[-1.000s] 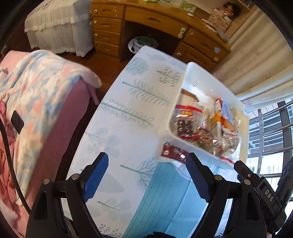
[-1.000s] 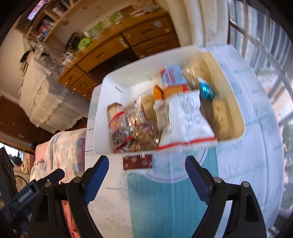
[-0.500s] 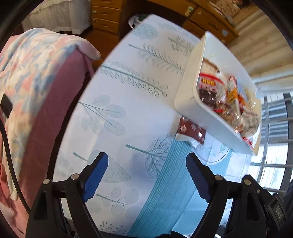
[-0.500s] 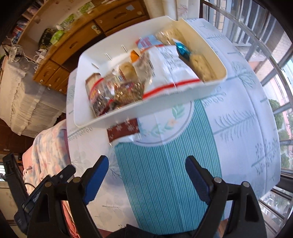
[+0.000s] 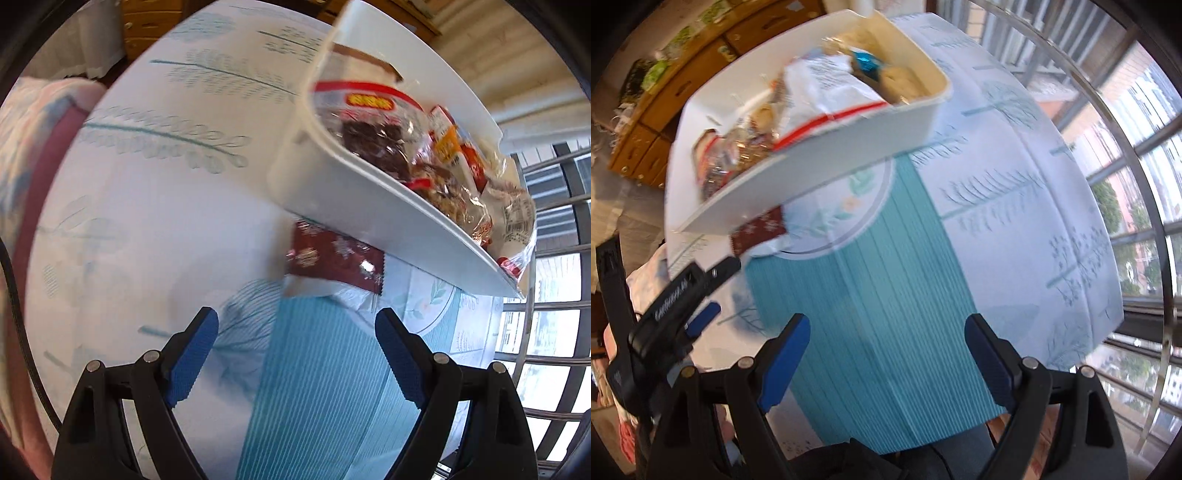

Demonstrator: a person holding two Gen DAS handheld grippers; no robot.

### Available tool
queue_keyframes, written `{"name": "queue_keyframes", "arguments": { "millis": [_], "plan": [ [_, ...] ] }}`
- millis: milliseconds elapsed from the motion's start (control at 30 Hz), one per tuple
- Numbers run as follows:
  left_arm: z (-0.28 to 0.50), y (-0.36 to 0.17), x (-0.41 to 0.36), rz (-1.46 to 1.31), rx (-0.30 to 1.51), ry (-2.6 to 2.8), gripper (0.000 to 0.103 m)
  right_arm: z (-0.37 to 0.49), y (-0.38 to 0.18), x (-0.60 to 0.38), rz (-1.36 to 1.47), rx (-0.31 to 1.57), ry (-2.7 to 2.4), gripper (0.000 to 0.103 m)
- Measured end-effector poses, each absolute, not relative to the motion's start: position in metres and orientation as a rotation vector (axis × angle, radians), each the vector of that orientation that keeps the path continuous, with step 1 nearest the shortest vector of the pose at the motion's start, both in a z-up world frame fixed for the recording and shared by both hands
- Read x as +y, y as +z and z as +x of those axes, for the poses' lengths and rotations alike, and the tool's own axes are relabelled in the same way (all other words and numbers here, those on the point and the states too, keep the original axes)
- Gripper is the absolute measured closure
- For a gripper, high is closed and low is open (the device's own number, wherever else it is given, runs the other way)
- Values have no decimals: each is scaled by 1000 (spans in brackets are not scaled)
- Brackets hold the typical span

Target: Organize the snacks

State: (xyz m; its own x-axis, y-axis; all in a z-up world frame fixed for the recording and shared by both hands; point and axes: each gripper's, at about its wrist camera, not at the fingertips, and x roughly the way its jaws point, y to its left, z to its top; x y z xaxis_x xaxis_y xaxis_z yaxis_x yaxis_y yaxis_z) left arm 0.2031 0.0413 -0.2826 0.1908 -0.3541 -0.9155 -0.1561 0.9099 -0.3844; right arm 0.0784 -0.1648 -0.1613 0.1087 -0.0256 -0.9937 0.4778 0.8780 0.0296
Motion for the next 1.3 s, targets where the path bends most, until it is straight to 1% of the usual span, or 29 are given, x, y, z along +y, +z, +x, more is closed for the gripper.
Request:
{"name": "queue_keyframes", "arguments": {
  "millis": [133,167,567,633,733,833,900,967,1133,1233,1267,1300],
  "plan": [
    [212,-294,22,-399,1401,-165,17,66,-167,-171,393,1441,-417,16],
    [213,-293,17,-372,1392,-168,14,64,-168,-172,396,1442,-423,16],
    [222,-299,-53,7,1340,-85,13,37,-176,-189,477,1446,-505,16],
    [222,-300,-62,23,1323,-86,14,35,-175,-191,482,1442,-508,16],
    [227,-299,-73,21,1307,-86,19,32,-173,-193,482,1434,-511,16],
    [230,-297,-82,30,1293,-98,27,30,-173,-196,488,1433,-511,16],
    [231,-295,-87,20,1282,-95,39,28,-173,-197,490,1433,-506,16],
    [234,-293,-91,19,1287,-96,41,28,-172,-197,489,1431,-497,16],
    [238,-292,-88,19,1290,-99,55,27,-172,-200,489,1423,-472,16],
    [229,-292,-90,22,1305,-95,58,28,-173,-204,491,1419,-451,16],
    [227,-292,-93,23,1314,-92,62,30,-173,-206,486,1421,-441,16],
    [227,-292,-95,20,1322,-90,63,31,-173,-207,483,1422,-433,16]
  ]
}}
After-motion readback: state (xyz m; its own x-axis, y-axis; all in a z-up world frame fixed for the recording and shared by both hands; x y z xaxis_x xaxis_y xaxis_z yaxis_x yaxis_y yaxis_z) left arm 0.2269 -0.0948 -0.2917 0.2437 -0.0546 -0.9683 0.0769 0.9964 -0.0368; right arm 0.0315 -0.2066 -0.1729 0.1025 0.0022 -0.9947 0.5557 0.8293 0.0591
